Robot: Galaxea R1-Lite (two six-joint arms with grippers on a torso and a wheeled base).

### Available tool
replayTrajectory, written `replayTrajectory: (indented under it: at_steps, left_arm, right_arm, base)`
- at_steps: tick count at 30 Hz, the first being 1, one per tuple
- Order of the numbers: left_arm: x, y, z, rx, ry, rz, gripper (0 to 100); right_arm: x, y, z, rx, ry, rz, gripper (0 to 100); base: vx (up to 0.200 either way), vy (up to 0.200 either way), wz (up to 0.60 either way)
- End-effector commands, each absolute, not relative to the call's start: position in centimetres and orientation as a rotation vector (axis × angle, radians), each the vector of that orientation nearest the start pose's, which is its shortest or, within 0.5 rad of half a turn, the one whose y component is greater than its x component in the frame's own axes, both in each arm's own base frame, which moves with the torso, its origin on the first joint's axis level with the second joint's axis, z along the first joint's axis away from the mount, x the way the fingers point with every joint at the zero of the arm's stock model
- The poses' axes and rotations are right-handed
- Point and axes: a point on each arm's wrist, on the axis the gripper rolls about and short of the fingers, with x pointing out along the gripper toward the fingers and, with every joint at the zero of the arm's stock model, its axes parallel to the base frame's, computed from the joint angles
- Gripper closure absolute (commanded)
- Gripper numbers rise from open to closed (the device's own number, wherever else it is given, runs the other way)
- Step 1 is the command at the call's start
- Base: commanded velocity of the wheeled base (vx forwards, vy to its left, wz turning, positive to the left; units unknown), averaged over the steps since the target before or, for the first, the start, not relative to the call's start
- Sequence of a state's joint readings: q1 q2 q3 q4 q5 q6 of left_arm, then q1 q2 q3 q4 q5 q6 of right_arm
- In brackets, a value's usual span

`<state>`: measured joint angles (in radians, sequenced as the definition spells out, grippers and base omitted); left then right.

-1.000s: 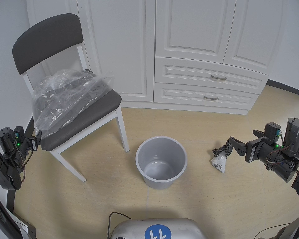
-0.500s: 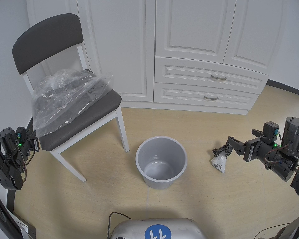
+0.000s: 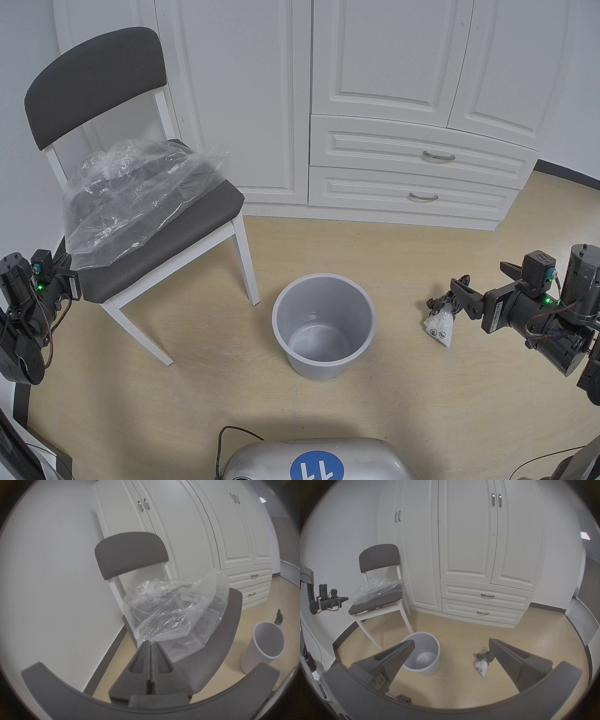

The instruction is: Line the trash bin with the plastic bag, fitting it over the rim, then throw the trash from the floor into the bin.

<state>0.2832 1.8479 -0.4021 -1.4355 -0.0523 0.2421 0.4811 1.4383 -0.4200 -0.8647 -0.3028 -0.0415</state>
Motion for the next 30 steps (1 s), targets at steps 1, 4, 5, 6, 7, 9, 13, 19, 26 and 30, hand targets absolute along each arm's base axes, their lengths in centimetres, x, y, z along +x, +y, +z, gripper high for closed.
replayTrajectory:
  at_steps: [1,4,5,6,7,9,13,19,26,30]
  left_arm:
    - [26.1,6.7,13.9,0.243,-0.015,0.208,100]
    - [25.6,5.9,14.5,0.225,-0.037,0.185,100]
    - [25.5,5.6,14.7,0.214,-0.045,0.173,100]
    - [25.5,5.4,14.8,0.206,-0.049,0.167,100]
    - [25.5,5.1,15.1,0.19,-0.063,0.154,100]
    - [25.3,4.5,15.5,0.17,-0.084,0.136,100]
    - [24.7,3.4,16.6,0.129,-0.129,0.098,100]
    - [23.6,1.5,17.1,0.118,-0.152,0.025,100]
    - [22.3,-1.3,17.6,0.088,-0.179,-0.09,100]
    - [21.2,-2.4,18.4,0.073,-0.219,-0.141,100]
  right_arm:
    - [19.1,10.2,16.9,-0.108,0.14,0.201,0]
    - [18.7,10.6,16.7,-0.121,0.143,0.21,0]
    - [18.5,10.7,16.6,-0.131,0.143,0.214,0]
    - [18.5,10.7,16.6,-0.136,0.145,0.214,0]
    - [18.4,10.8,16.4,-0.142,0.149,0.215,0]
    - [18.2,10.9,16.4,-0.146,0.15,0.221,0]
    - [18.0,11.1,16.1,-0.151,0.158,0.232,0]
    - [18.0,11.1,16.1,-0.152,0.159,0.233,0]
    - [17.2,11.7,15.9,-0.159,0.162,0.278,0]
    - [17.2,11.9,15.7,-0.163,0.167,0.283,0]
  base:
    - [0.0,0.0,0.0]
    - [0.0,0.0,0.0]
    - [0.0,0.0,0.0]
    - [0.0,0.0,0.0]
    - [0.0,0.0,0.0]
    - [0.0,0.0,0.0]
    - [0.0,0.0,0.0]
    - [0.0,0.0,0.0]
    - [0.0,0.0,0.0]
    - [0.0,0.0,0.0]
